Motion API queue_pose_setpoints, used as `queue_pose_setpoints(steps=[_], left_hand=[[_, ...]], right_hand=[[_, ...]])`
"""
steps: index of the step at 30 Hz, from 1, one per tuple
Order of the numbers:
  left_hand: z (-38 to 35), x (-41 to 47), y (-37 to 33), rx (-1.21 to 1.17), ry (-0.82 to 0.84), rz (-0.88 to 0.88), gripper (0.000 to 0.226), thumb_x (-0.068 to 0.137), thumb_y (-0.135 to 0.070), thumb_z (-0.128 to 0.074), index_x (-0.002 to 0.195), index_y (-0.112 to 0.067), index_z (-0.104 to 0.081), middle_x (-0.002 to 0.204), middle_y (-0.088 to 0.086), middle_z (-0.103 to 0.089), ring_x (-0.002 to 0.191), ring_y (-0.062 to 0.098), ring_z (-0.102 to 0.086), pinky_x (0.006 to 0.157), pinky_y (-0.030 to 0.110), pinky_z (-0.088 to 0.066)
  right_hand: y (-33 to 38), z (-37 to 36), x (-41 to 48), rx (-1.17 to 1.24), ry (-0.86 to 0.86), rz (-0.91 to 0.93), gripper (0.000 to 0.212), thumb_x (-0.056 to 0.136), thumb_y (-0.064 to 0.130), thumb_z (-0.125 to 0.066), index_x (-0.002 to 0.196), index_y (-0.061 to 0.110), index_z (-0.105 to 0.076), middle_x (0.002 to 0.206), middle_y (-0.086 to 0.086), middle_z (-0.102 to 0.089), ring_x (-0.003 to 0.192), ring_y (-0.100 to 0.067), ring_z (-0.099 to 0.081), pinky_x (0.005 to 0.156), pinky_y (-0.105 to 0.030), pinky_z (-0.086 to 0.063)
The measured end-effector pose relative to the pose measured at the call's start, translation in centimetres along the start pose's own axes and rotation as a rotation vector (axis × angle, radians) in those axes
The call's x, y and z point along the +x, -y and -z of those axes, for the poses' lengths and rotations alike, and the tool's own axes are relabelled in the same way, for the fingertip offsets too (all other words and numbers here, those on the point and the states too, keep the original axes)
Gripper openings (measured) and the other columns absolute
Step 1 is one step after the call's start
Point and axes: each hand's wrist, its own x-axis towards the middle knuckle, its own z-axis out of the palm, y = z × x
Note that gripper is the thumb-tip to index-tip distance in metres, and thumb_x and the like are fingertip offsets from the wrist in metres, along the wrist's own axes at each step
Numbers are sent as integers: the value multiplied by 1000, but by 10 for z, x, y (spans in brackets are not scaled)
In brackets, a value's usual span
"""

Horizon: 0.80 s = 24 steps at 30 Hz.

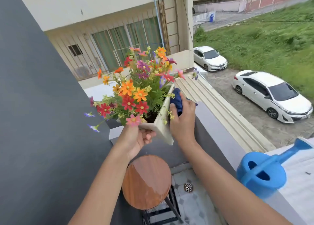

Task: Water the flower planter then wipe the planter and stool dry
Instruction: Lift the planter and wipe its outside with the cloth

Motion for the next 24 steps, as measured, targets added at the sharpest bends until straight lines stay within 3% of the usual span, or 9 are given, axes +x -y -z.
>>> queue_pose_setpoints(steps=[2, 4, 6, 9, 11, 15, 19, 22, 24], left_hand=[[-2, -4, 2, -66, -7, 9, 35, 102, -15, -27, 83, 2, -51, 67, 20, -53, 35, 11, -44, 37, 20, -30], [-1, -5, 3, -115, -38, -2, 33, 102, -17, -29, 84, 1, -50, 62, 19, -53, 37, 13, -45, 36, 20, -30], [2, -4, 3, -122, -64, -8, 39, 102, -14, -29, 77, 3, -53, 56, 17, -55, 41, 15, -44, 36, 19, -31], [6, -1, 1, -132, -83, -1, 23, 100, -13, -30, 93, -1, -49, 67, 17, -51, 41, 14, -43, 37, 20, -34], [10, 3, -2, -134, -115, 0, 18, 101, -16, -30, 97, -6, -45, 64, 13, -49, 43, 16, -43, 38, 21, -33], [14, 4, -5, -179, -109, 27, 31, 101, -14, -26, 76, -8, -44, 57, 13, -47, 38, 15, -42, 40, 23, -28], [4, 0, -1, -151, -89, 14, 30, 98, -9, -27, 72, -11, -41, 60, 13, -48, 36, 14, -40, 40, 23, -26], [-6, -2, 11, -75, -66, -3, 22, 93, -7, -30, 78, -8, -45, 69, 12, -49, 38, 13, -40, 44, 24, -28], [-8, 0, 11, -94, -52, 15, 18, 93, -9, -30, 91, -8, -47, 73, 13, -49, 37, 12, -41, 43, 22, -30]], right_hand=[[-10, -3, 23, -56, -8, -16, 49, 99, 10, -57, 147, 5, -47, 115, -6, -40, 107, -19, -49, 94, -16, -34], [-25, -6, 25, -98, 9, -7, 50, 99, 11, -57, 147, 6, -47, 114, -5, -39, 107, -23, -50, 95, -20, -35], [-39, -4, 11, -108, 25, -23, 50, 99, 8, -58, 147, 4, -47, 113, -5, -39, 102, -16, -46, 90, -9, -32], [-50, -3, -23, -114, 83, -27, 50, 98, 3, -59, 146, 0, -47, 110, -6, -42, 97, -4, -39, 87, 5, -25], [-45, -5, -44, -129, 149, 3, 51, 97, 3, -60, 146, 1, -48, 107, -3, -44, 95, -2, -41, 88, 5, -25], [-27, 0, -51, -109, 149, -80, 52, 99, 8, -58, 149, 7, -46, 111, -2, -43, 95, 20, -44, 83, 6, -28], [5, 6, -46, -75, 134, -96, 55, 99, 6, -57, 151, 6, -41, 113, -4, -43, 93, 26, -41, 79, 8, -27], [21, 9, -28, -1, 140, -115, 59, 92, -9, -51, 149, 6, -43, 117, -7, -46, 97, 4, -46, 77, 6, -29], [25, 10, -23, 46, 123, -105, 57, 92, -7, -52, 147, 8, -47, 117, -6, -47, 93, -6, -49, 78, 4, -32]])
